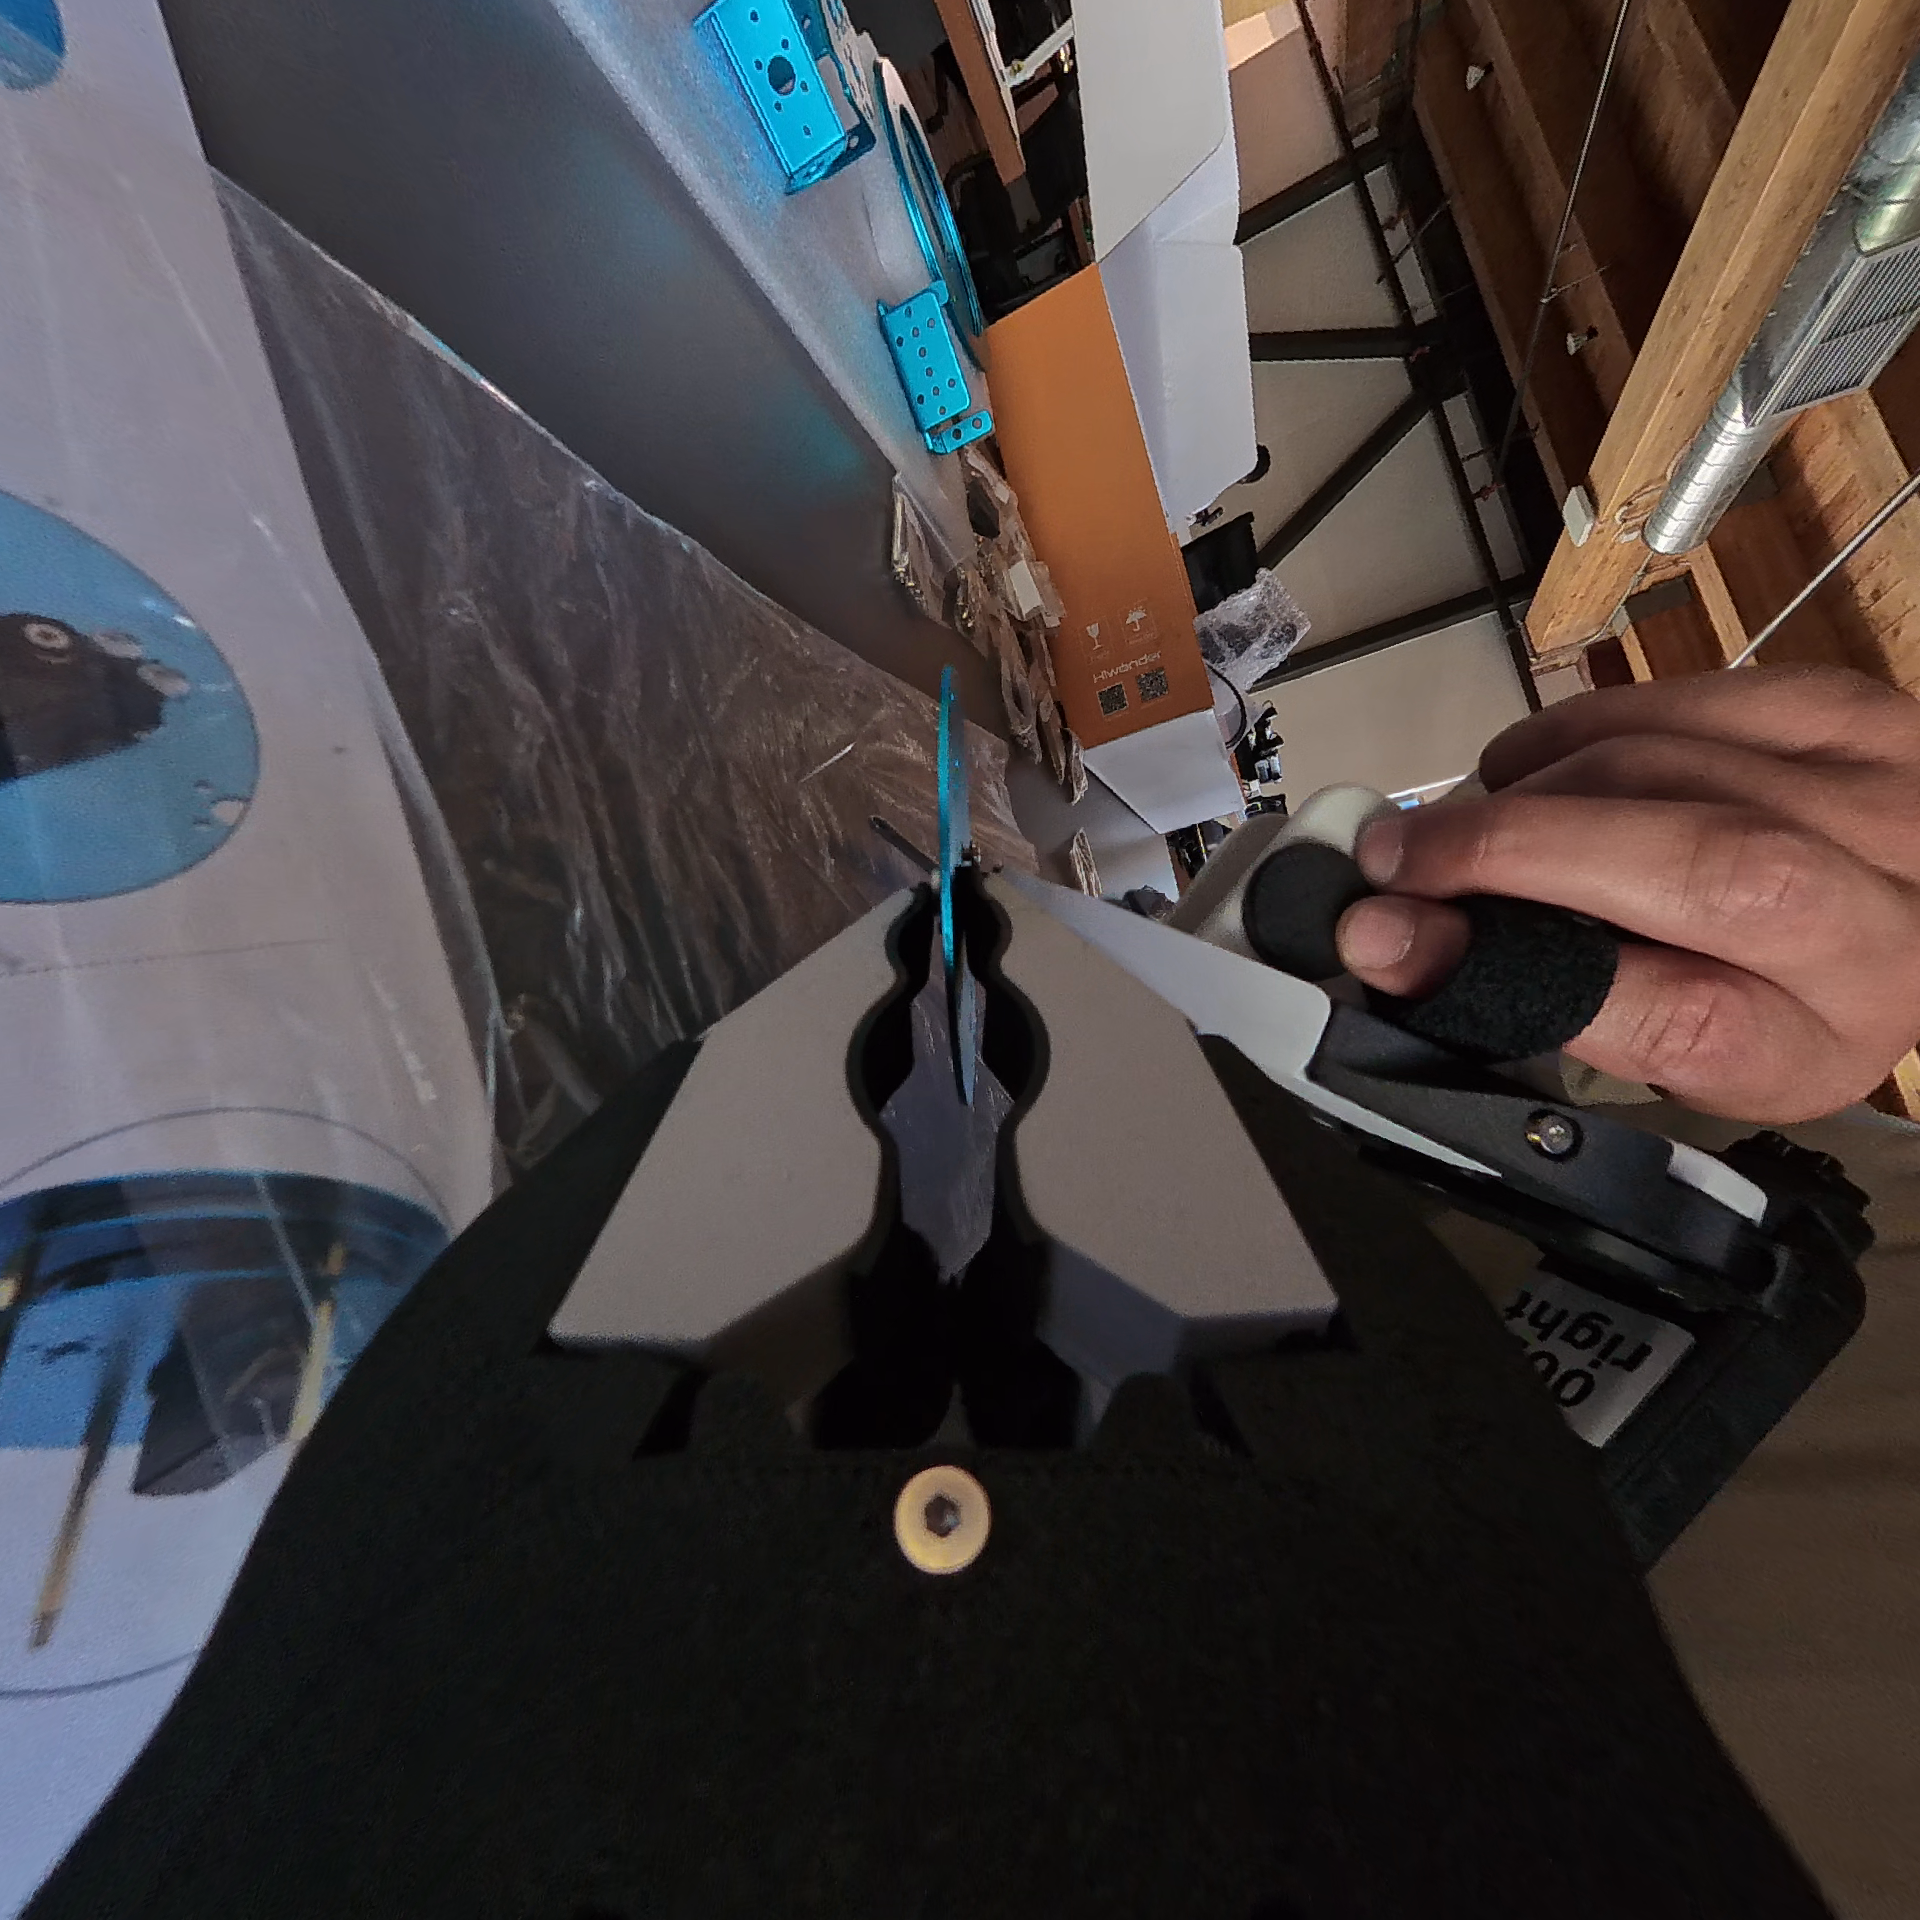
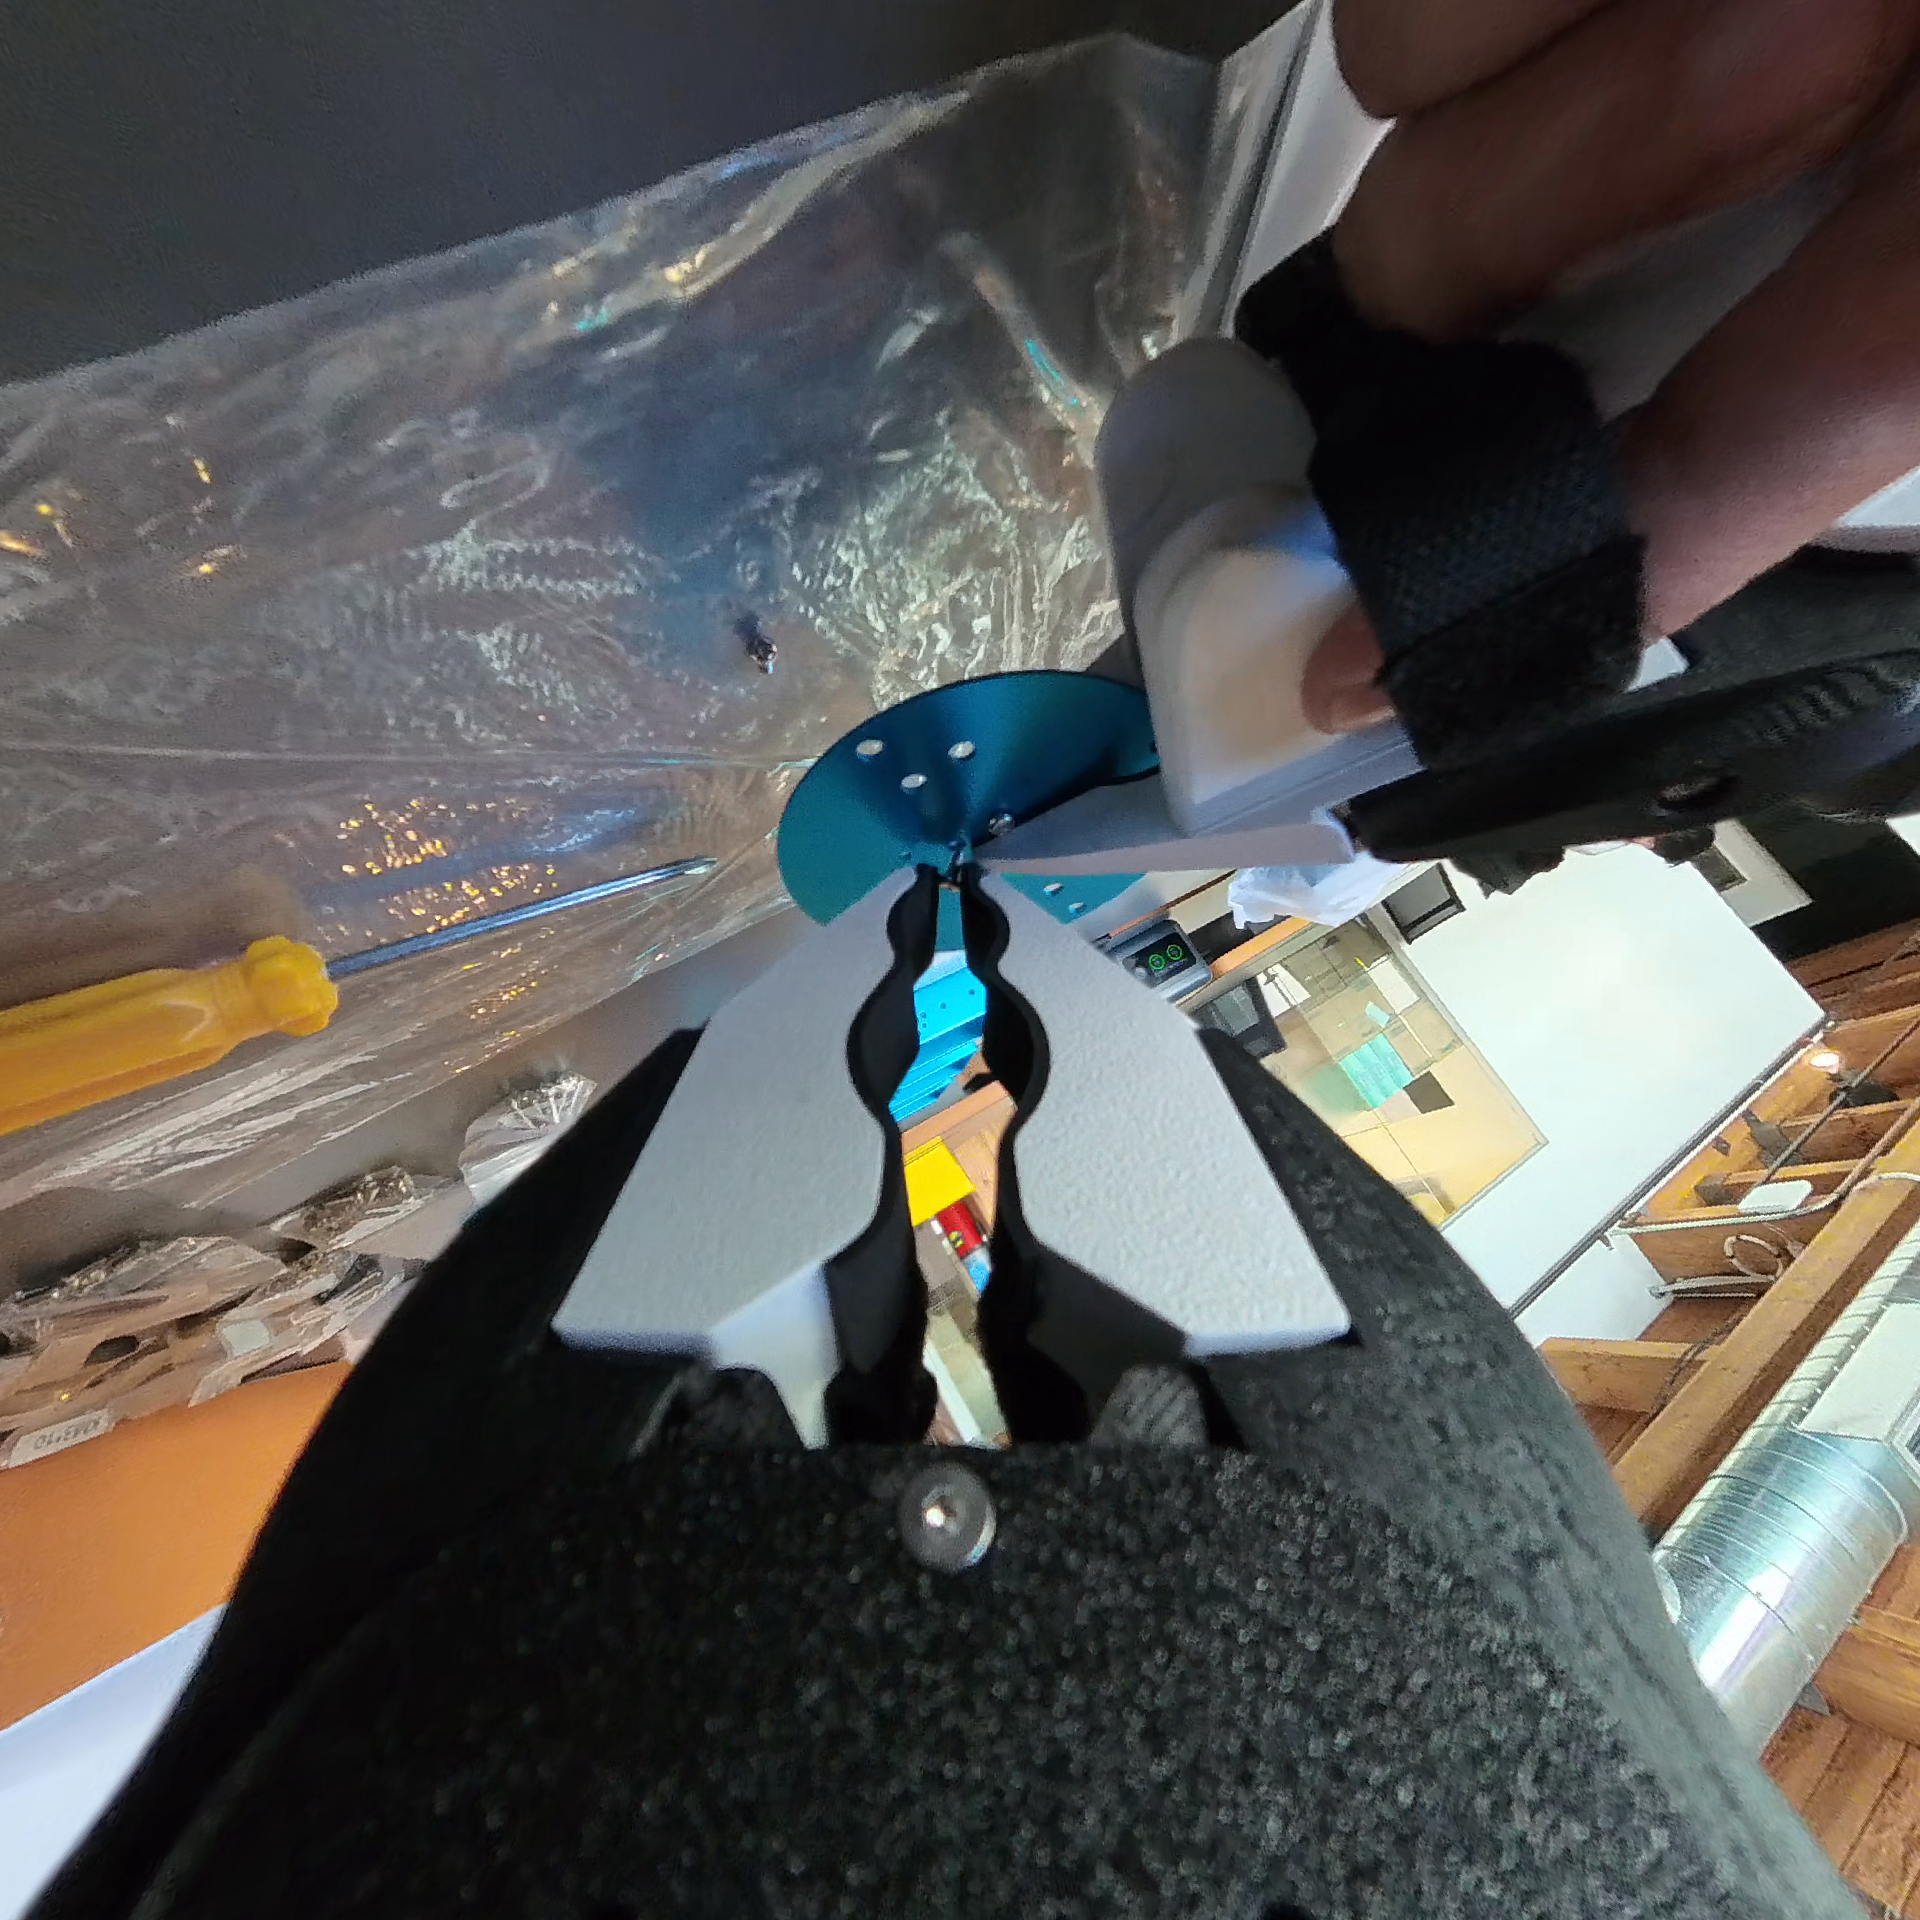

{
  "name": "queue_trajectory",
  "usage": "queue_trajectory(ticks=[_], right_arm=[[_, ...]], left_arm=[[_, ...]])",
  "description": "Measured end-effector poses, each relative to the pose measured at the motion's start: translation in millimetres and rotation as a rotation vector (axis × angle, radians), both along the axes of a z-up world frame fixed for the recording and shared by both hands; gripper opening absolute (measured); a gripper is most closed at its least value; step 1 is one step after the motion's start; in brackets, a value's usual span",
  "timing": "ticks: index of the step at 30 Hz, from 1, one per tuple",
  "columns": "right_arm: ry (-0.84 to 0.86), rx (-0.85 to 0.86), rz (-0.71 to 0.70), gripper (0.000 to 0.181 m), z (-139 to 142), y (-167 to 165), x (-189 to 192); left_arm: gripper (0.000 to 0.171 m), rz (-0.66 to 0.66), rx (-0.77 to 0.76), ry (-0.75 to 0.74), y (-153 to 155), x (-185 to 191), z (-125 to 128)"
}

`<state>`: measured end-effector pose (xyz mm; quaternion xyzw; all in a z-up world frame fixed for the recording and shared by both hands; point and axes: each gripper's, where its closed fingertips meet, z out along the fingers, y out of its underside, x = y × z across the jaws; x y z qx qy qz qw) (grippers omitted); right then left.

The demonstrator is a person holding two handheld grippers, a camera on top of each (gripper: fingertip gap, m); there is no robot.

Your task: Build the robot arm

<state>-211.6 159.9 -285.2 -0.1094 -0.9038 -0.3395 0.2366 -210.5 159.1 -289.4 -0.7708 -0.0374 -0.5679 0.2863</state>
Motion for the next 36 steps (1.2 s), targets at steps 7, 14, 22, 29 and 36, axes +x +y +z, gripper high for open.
queue_trajectory(ticks=[7, 14, 22, 29, 36], right_arm=[[-0.025, -0.001, 0.022, 0.004, 0.2, -2.0, -1.7], [-0.043, 0.021, 0.028, 0.003, -2.3, -2.2, -1.7], [-0.028, 0.004, 0.013, 0.004, -2.3, -1.8, -2.3], [-0.009, -0.026, 0.000, 0.004, -0.4, -0.6, -3.6], [0.021, -0.046, -0.021, 0.005, 0.8, 0.5, -5.2]], left_arm=[[0.005, 0.001, 0.006, 0.008, -0.5, 0.0, -0.2], [0.006, 0.003, -0.008, -0.007, -0.2, -1.0, -0.3], [0.006, 0.003, -0.021, -0.029, 0.5, -1.6, 0.4], [0.006, 0.002, -0.031, -0.057, 0.8, -2.9, 1.8], [0.006, 0.007, -0.035, -0.072, 1.2, -4.2, 2.8]])
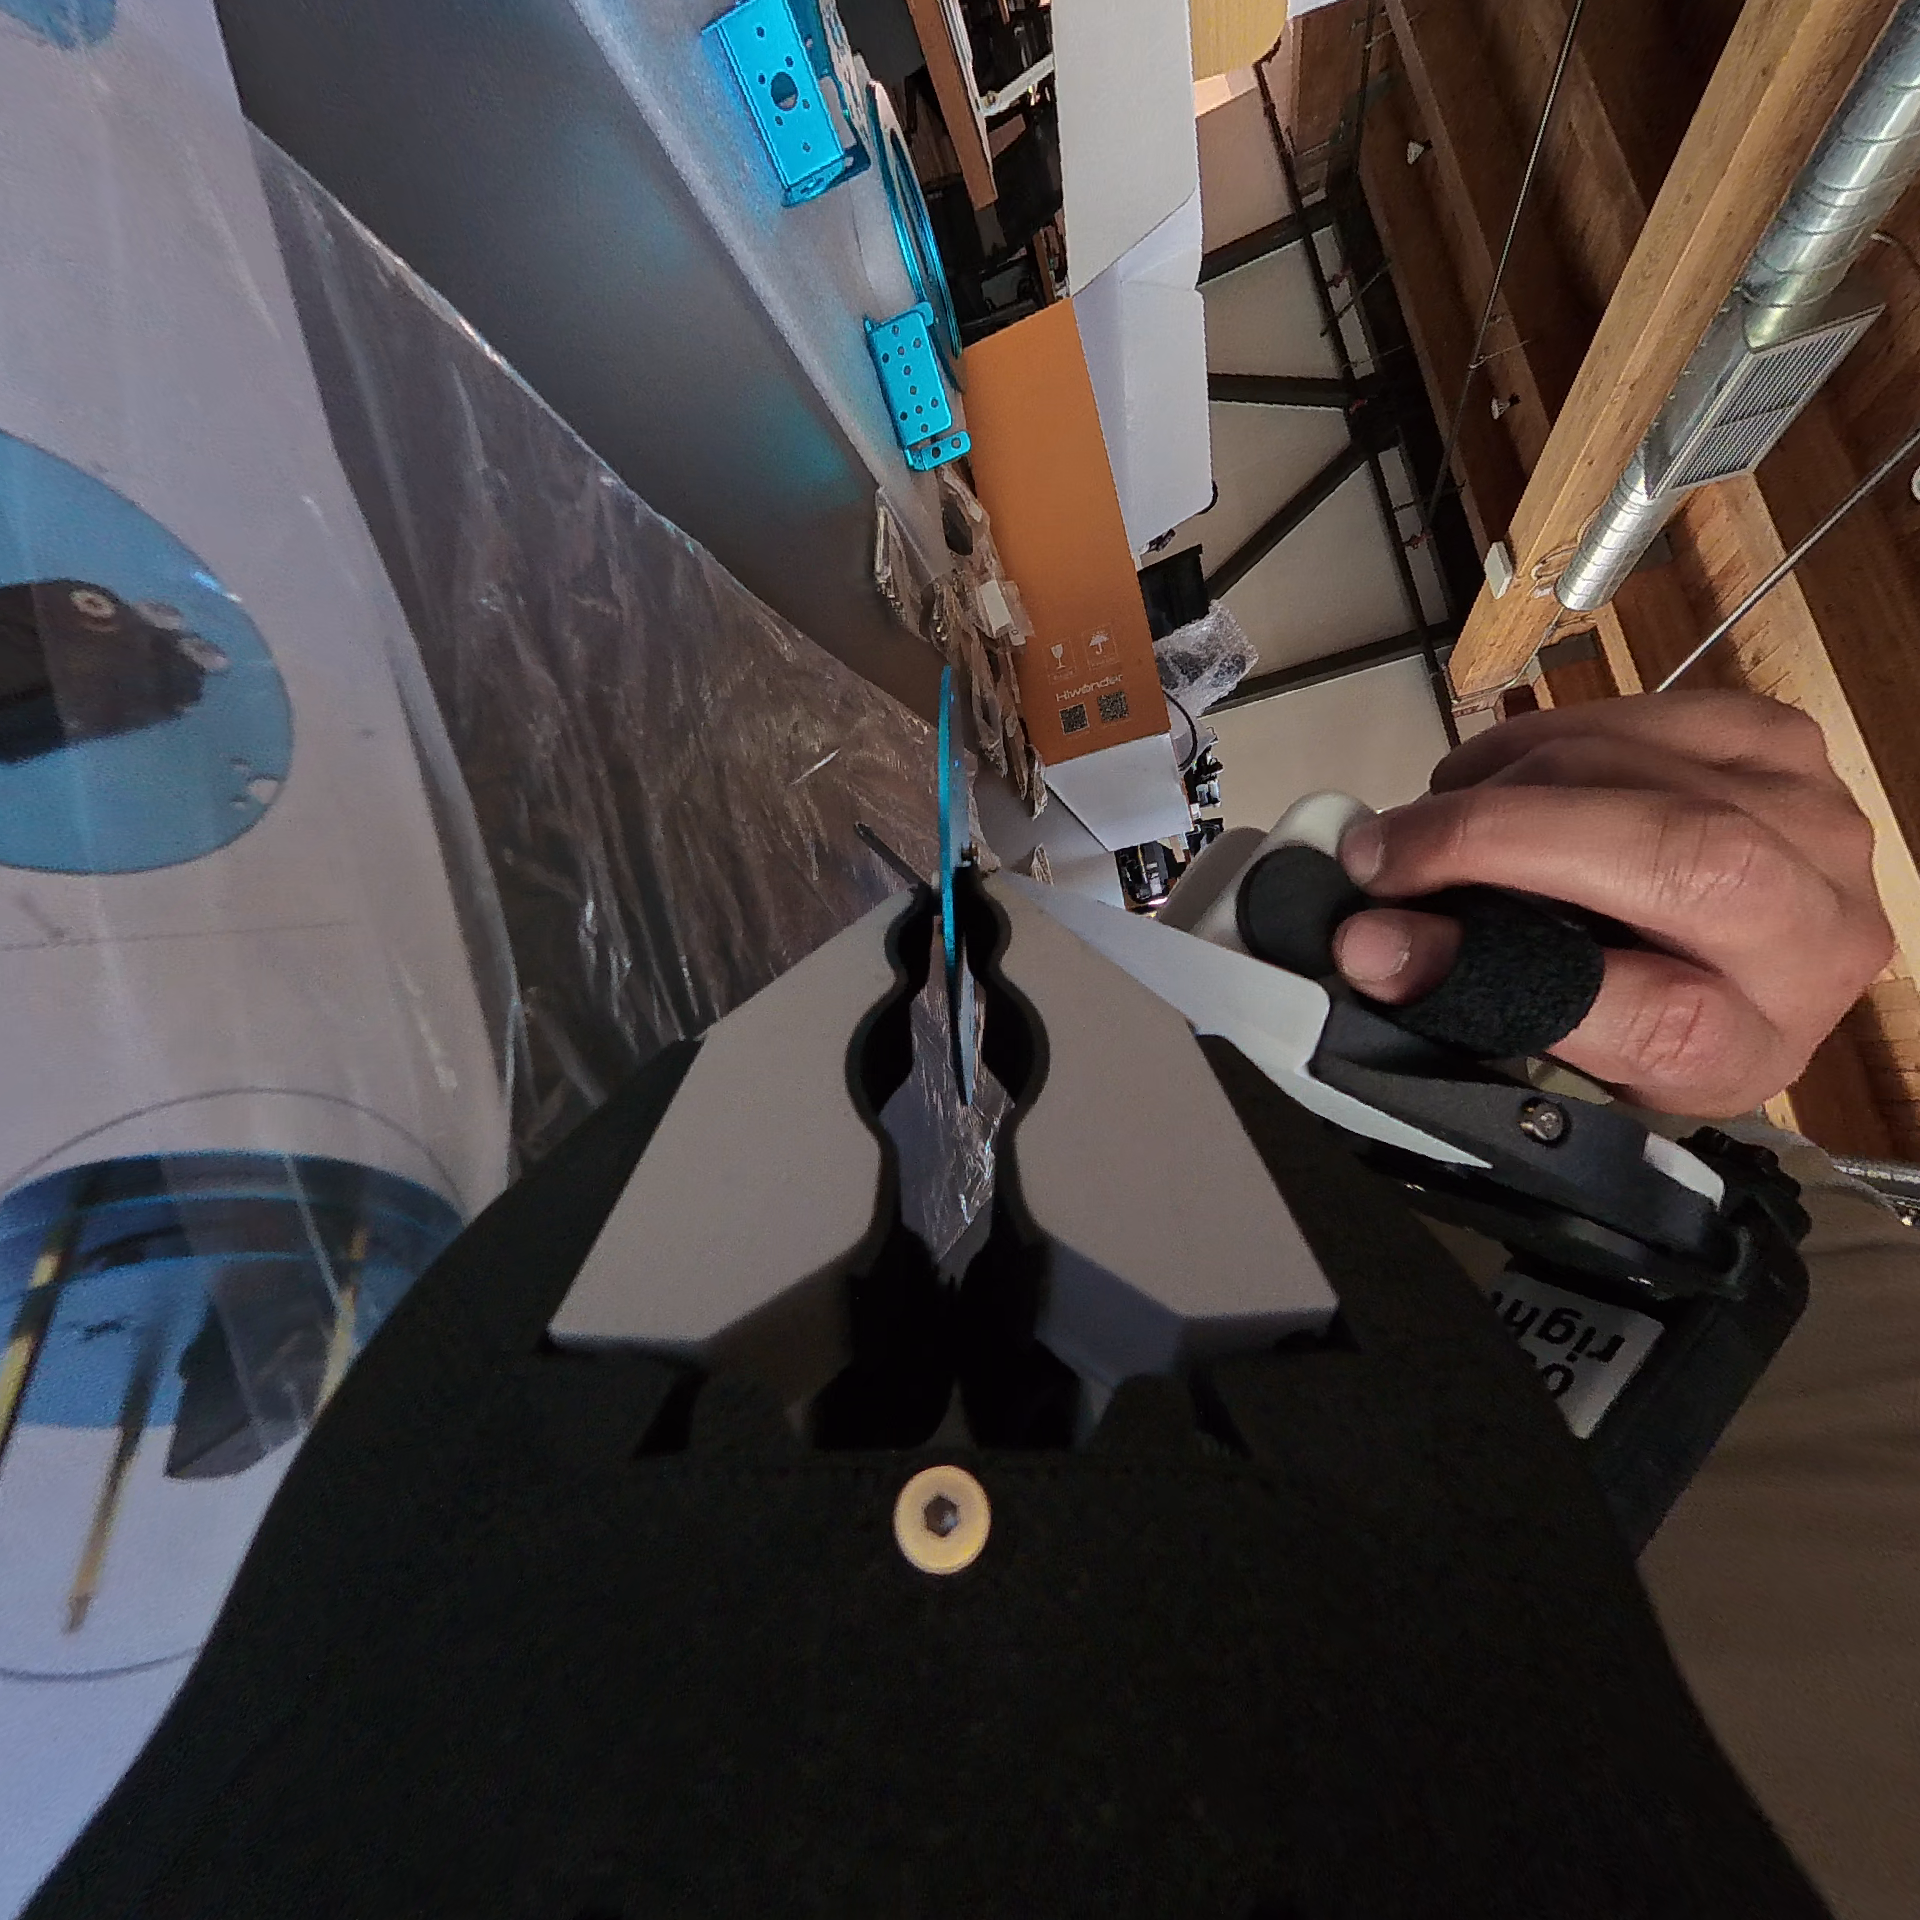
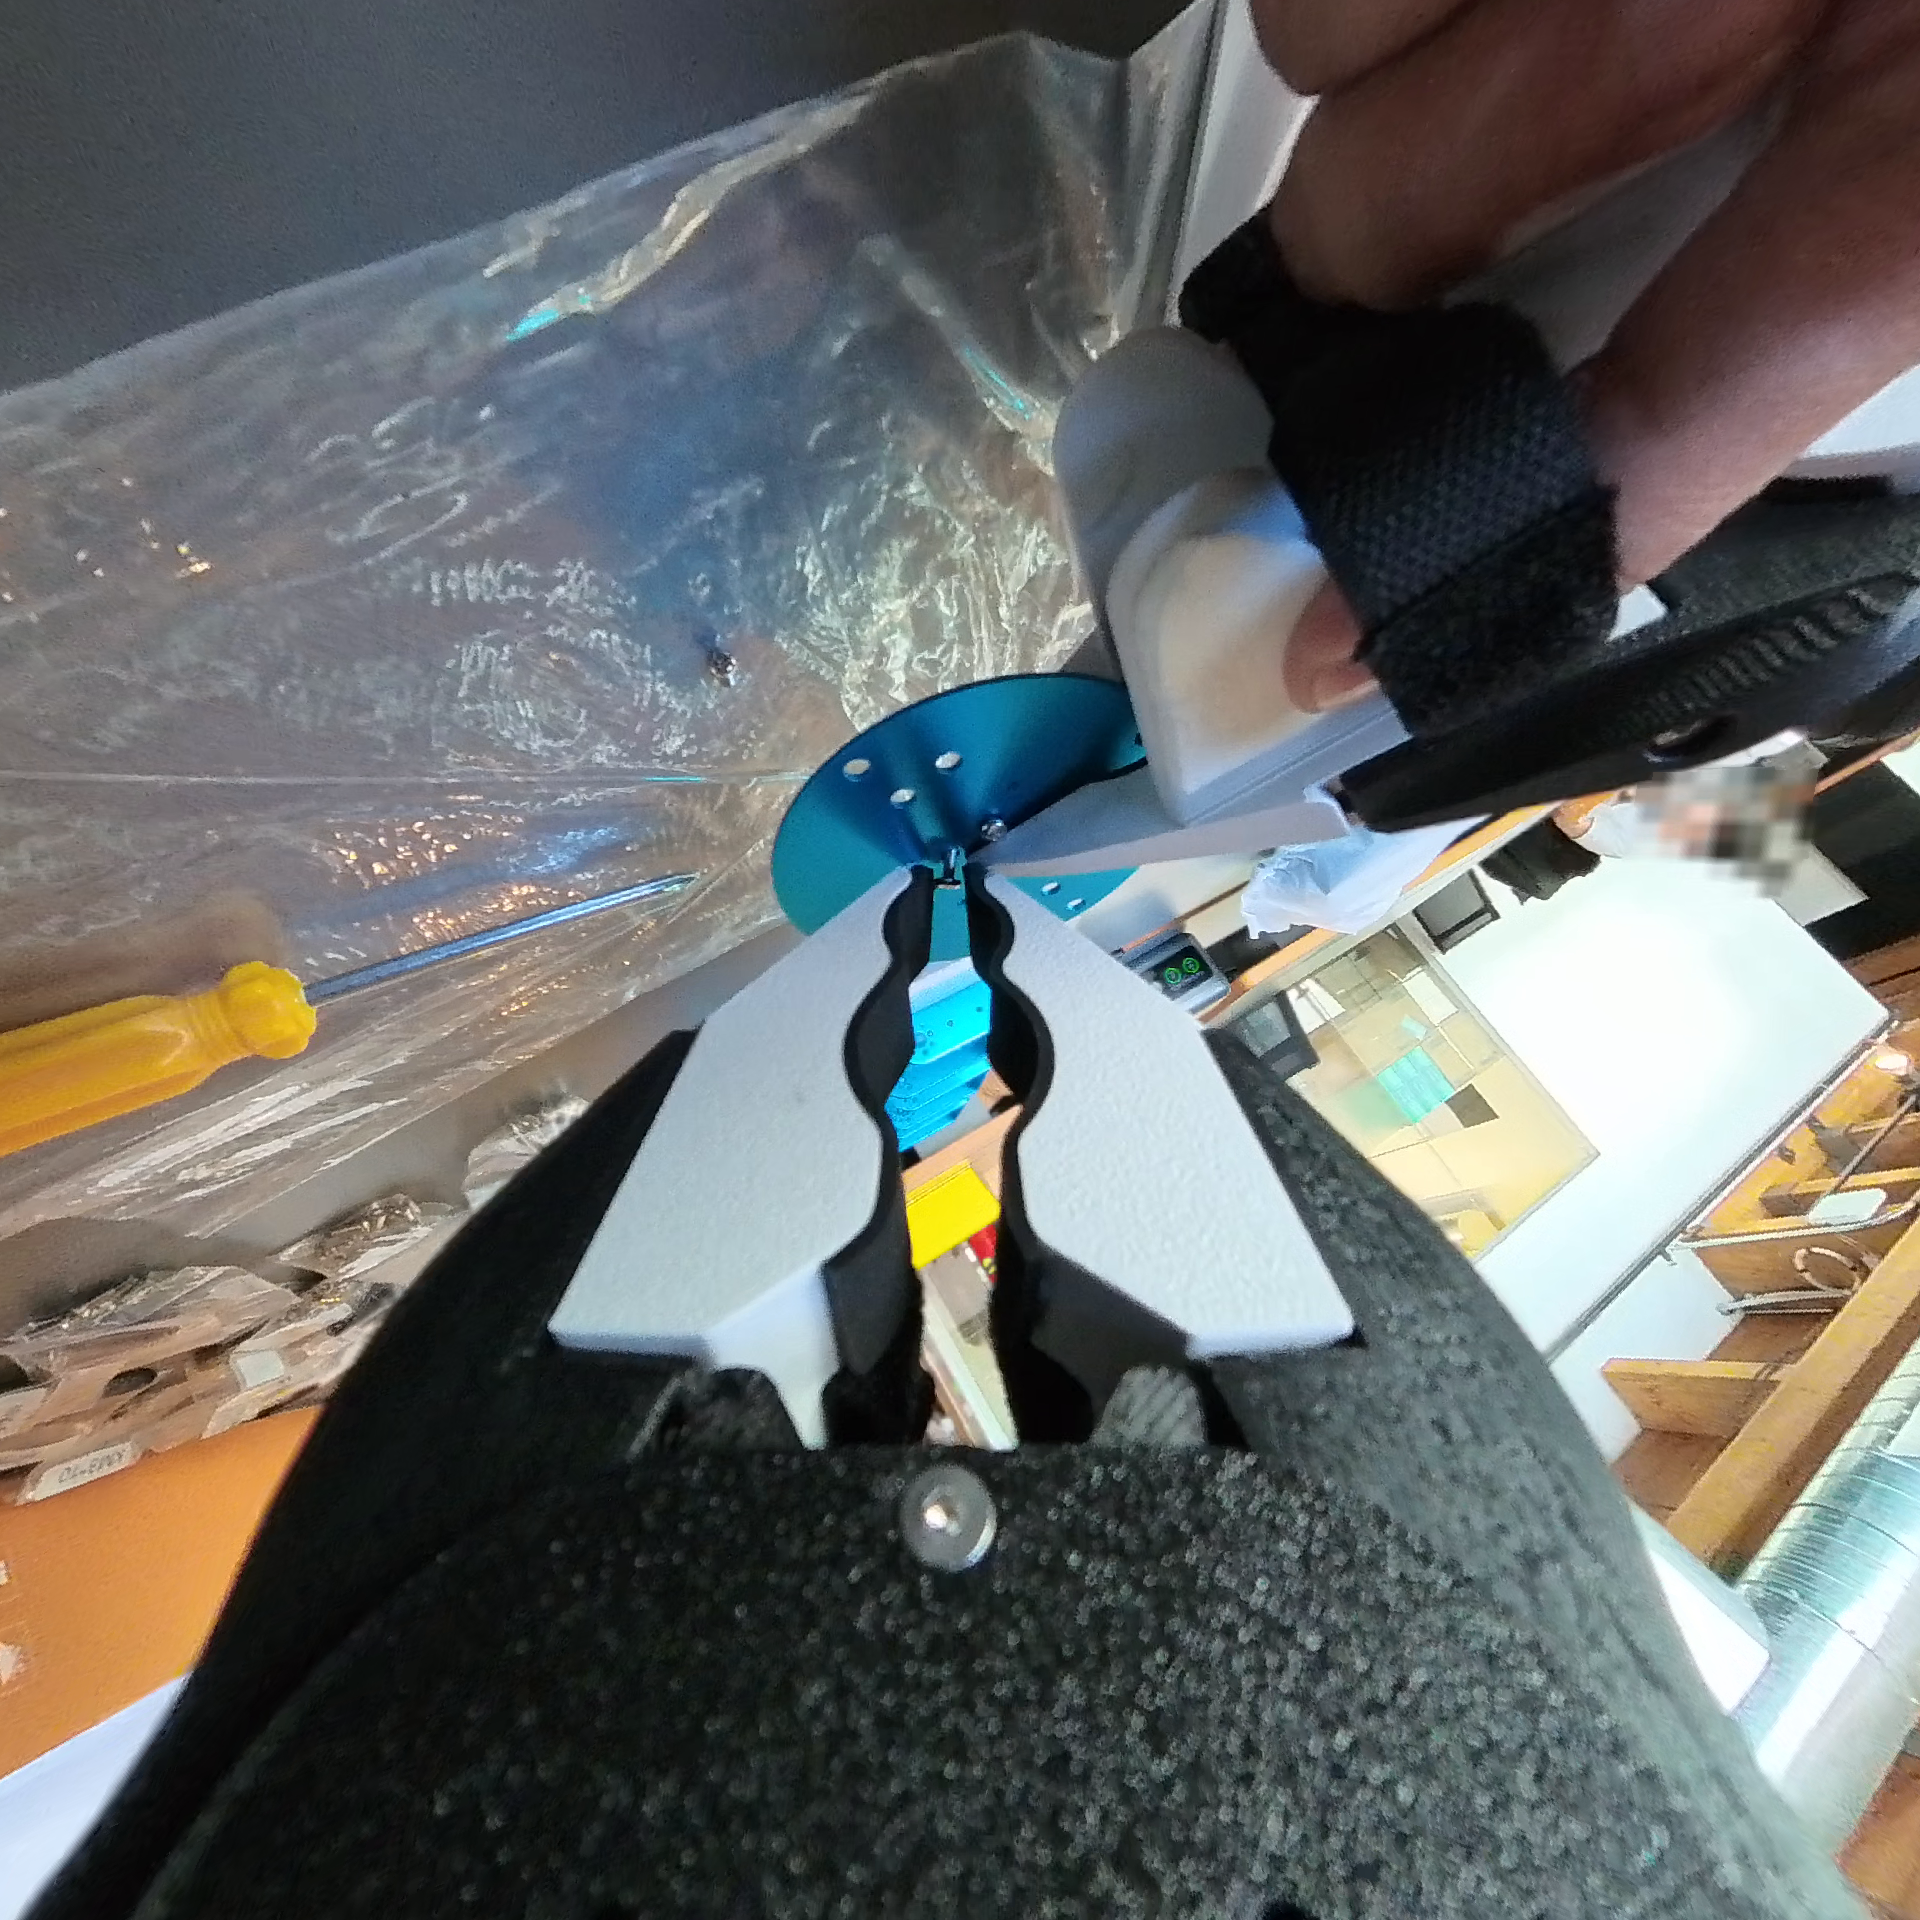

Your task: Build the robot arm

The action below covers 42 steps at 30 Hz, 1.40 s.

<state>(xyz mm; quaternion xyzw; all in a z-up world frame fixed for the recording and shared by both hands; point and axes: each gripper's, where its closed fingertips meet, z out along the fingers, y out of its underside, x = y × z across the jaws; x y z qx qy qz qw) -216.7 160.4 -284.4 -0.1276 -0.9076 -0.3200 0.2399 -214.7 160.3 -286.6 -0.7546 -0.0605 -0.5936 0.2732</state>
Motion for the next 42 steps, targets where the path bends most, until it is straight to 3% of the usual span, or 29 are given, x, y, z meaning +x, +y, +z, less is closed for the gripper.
queue_trajectory(ticks=[32, 36, 39, 42], right_arm=[[0.159, -0.135, -0.134, 0.018, 13, 6, -1], [0.350, -0.274, -0.338, 0.018, 34, 24, 12], [0.590, -0.539, -0.618, 0.020, 41, 27, 31], [0.796, -0.878, -0.929, 0.022, 31, 8, 55]], left_arm=[[0.006, 0.014, -0.001, -0.046, 1, -4, 4], [0.005, 0.042, 0.016, -0.040, 6, -13, 6], [0.005, 0.061, 0.103, 0.014, 8, -19, 11], [0.005, 0.054, 0.201, 0.111, 13, -24, 14]])
